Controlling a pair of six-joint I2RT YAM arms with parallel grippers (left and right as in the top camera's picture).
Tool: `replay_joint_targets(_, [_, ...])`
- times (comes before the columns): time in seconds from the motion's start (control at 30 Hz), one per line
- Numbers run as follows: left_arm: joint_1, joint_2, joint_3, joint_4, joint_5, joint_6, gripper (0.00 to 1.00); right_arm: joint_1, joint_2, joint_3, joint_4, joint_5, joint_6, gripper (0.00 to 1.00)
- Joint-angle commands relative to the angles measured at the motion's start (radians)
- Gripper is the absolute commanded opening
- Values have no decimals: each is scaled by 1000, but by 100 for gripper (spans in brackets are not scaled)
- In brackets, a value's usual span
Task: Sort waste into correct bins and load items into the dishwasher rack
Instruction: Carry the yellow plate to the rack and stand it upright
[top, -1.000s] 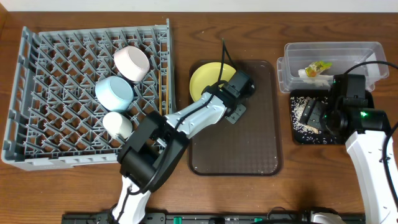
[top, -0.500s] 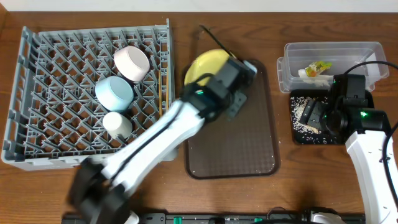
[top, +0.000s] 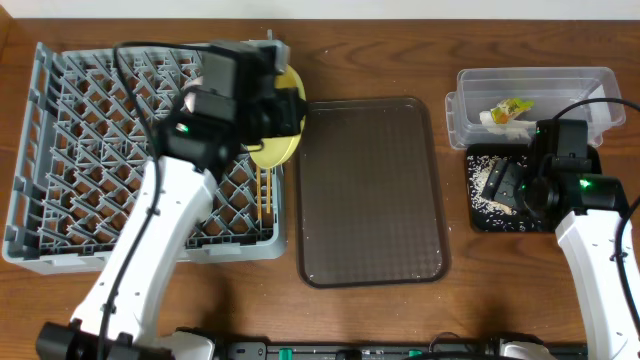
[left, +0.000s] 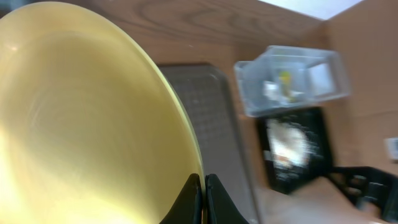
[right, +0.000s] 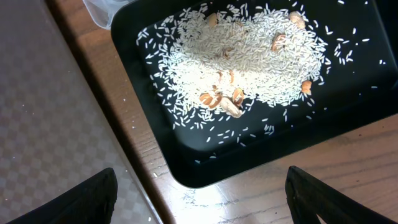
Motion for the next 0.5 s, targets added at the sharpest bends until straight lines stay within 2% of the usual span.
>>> replay_joint_targets(0.0, [91, 43, 0, 3, 356, -34, 6, -5, -13, 7, -1, -4, -12, 84])
replay_joint_targets(0.13, [177, 87, -2, 3, 452, -35, 6, -5, -13, 7, -2, -4, -12, 84])
replay_joint_targets(0.23, [220, 114, -6, -13, 454, -35, 6, -5, -13, 7, -2, -4, -12, 84])
replay_joint_targets(0.4, [285, 157, -16, -71, 406, -22, 8, -5, -13, 7, -1, -4, -12, 85])
replay_joint_targets(0.47, [304, 167, -17, -123, 338, 8, 15, -5, -13, 7, 0, -5, -12, 85])
